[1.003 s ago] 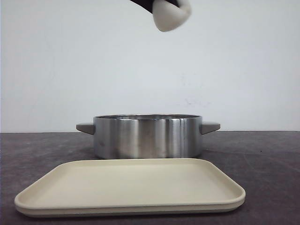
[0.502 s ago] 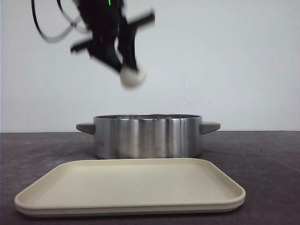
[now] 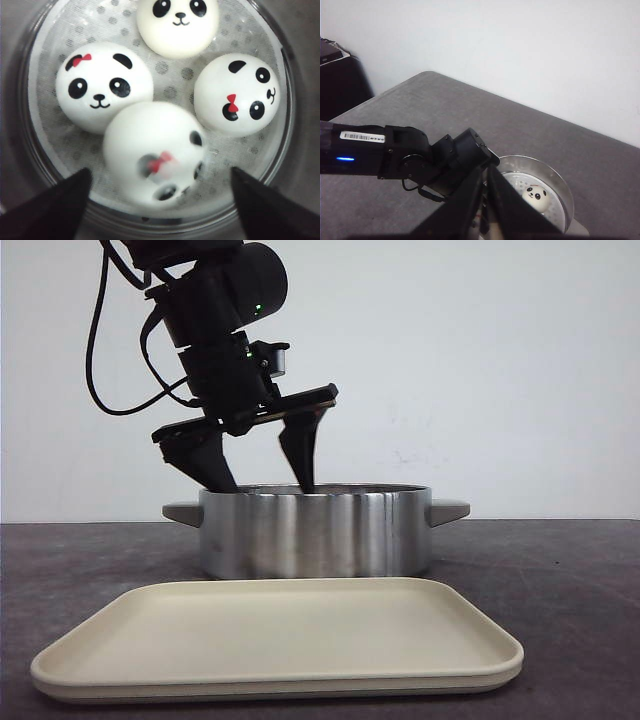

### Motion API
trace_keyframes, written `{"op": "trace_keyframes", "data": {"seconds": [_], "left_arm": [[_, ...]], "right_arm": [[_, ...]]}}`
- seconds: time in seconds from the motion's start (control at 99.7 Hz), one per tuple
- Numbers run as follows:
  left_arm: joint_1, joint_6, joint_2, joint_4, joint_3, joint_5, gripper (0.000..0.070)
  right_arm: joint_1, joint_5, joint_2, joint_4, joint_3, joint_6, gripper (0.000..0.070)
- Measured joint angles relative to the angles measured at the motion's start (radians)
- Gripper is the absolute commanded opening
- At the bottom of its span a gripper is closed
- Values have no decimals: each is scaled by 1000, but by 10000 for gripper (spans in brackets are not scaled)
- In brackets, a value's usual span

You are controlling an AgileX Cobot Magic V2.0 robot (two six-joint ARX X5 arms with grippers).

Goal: Steam buns

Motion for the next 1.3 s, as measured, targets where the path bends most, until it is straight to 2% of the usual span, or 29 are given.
{"op": "trace_keyframes", "data": {"seconds": [0.211,0.361,0.502,0.652,0.702,0.782,0.903,1.043,1.144,1.304], "left_arm": [[0,1,-6,-122,119,-4,589],[-3,1,-123,-122,126,-38,571],[-23,28,-352,-106,131,-89,414],[-37,61,-575,-126,139,-124,246],[-37,64,-633,-155,139,-129,167],[-38,72,-719,-199,132,-138,0],[-39,76,-856,-254,90,-140,0],[-39,79,-1004,-274,4,-165,0],[-39,82,-1073,-284,-38,-168,0],[-39,82,-1079,-302,-51,-168,0]], "right_arm": [[0,3,0,-21,0,0,7],[0,69,-1,-47,-8,-11,7],[0,131,-7,-55,-76,-18,8],[0,134,-13,18,-209,-19,8],[0,129,-19,76,-269,-19,8],[6,129,-28,189,-375,-19,8],[34,126,-31,394,-532,-19,8],[48,76,-28,590,-643,-19,8],[50,50,-29,671,-642,-19,8],[52,50,-31,670,-641,-19,8]]}}
